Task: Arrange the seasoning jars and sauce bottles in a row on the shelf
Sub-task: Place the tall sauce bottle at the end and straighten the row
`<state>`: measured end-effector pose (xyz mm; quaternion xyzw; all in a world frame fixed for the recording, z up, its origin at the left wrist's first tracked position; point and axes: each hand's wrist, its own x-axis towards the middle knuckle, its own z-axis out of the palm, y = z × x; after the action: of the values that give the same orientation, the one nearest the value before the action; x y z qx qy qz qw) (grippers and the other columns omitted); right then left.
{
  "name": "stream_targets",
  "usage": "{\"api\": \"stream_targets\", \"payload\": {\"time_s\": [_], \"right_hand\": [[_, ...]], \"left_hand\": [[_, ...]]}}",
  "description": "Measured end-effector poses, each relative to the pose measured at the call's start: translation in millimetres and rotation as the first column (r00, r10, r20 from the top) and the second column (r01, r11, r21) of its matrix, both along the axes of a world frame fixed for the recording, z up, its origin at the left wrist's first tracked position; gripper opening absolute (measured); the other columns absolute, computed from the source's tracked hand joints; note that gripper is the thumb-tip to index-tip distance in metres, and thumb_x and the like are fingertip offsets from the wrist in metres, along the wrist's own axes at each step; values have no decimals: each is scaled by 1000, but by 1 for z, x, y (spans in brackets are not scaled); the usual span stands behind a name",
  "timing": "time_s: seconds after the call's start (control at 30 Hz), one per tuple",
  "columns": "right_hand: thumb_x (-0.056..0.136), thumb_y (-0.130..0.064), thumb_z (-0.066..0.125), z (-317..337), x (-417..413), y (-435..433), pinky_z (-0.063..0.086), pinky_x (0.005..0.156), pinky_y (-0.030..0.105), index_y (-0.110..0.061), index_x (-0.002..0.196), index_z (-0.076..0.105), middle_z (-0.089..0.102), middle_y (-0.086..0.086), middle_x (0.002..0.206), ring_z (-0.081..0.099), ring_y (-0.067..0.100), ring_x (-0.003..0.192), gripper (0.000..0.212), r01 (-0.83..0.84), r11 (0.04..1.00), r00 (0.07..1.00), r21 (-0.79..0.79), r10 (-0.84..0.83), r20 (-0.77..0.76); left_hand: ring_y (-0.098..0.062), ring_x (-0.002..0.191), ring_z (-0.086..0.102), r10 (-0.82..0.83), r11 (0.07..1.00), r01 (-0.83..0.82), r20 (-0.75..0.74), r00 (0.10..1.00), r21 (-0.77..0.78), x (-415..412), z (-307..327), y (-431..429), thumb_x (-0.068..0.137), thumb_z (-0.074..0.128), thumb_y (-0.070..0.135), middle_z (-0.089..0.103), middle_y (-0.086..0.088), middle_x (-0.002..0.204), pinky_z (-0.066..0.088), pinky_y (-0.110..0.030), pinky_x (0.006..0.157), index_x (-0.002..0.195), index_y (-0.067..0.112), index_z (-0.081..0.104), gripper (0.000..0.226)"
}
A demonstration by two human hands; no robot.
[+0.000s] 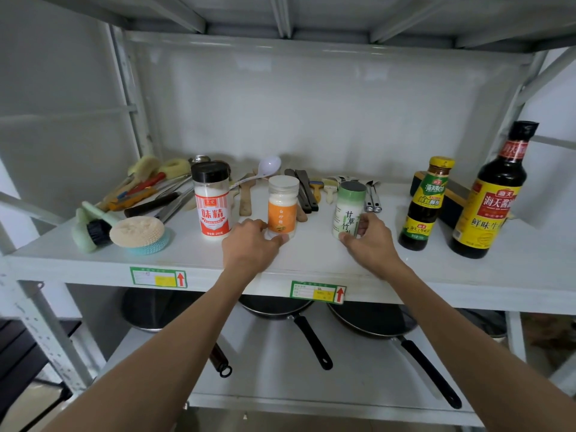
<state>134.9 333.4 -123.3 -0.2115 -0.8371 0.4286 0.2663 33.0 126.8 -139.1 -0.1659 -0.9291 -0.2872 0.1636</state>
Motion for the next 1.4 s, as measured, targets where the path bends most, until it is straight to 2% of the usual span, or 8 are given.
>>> {"api": "stream_targets", "payload": {"time_s": [0.27,0.83,1.03,1.1,1.17,1.23,1.3,1.4], "right_hand": [[85,-10,72,0,0,-1,44,88,25,-5,131,46,60,10,127,58,23,115,53,-4,1000,1000,-23,5,15],[84,-8,73,4,4,-6,40,80,22,-4,125,46,58,7,115,56,19,102,50,-5,1000,999,-1,5,35],[76,-21,82,4,15,-2,42,81,24,-8,133,40,51,2,117,50,13,102,73,-19,998,999,-68,21,25],[75,-26,83,1,23,6,43,82,23,-11,129,40,47,2,117,49,15,107,71,27,998,1000,-52,-28,-6],[79,-21,78,-2,36,18,40,75,20,-11,111,44,48,5,110,50,19,103,48,171,984,980,44,-165,-106],[80,-11,73,-5,52,34,42,76,30,-8,99,46,50,11,103,50,28,101,34,355,924,923,142,-322,-210],[75,-5,73,-7,63,50,42,89,43,0,103,46,49,18,109,46,34,108,39,477,864,867,163,-432,-249],[74,-13,78,-7,71,67,40,100,42,2,122,37,42,20,125,42,34,118,65,460,884,884,83,-447,-136]], "left_hand": [[-17,97,64,-2,1000,2,14,1000,9,3,2,0,77,57,68,68,3,112,46,-28,72,120,22,64,64],[-15,93,63,-7,1000,7,40,999,-3,9,7,-2,77,56,69,70,4,110,43,-27,69,117,22,64,62],[-17,97,63,-3,1000,3,37,999,-10,9,7,0,79,57,67,68,2,114,44,-27,71,121,20,63,63],[-18,96,63,3,1000,-3,34,999,-10,8,7,0,79,57,67,69,2,114,45,-28,70,121,20,63,64],[-18,95,63,2,1000,-2,34,999,-5,8,7,0,79,57,67,69,2,113,45,-28,70,121,20,63,63],[-19,95,63,1,1000,-1,23,1000,-6,10,7,0,79,57,67,69,1,112,43,-28,69,120,20,63,63],[-19,95,63,5,1000,-5,13,1000,-13,11,7,0,79,57,67,70,1,111,42,-28,69,120,20,64,62],[-19,95,63,9,1000,-8,26,1000,-12,12,9,0,79,57,67,69,1,111,44,-28,70,119,20,64,62]]}}
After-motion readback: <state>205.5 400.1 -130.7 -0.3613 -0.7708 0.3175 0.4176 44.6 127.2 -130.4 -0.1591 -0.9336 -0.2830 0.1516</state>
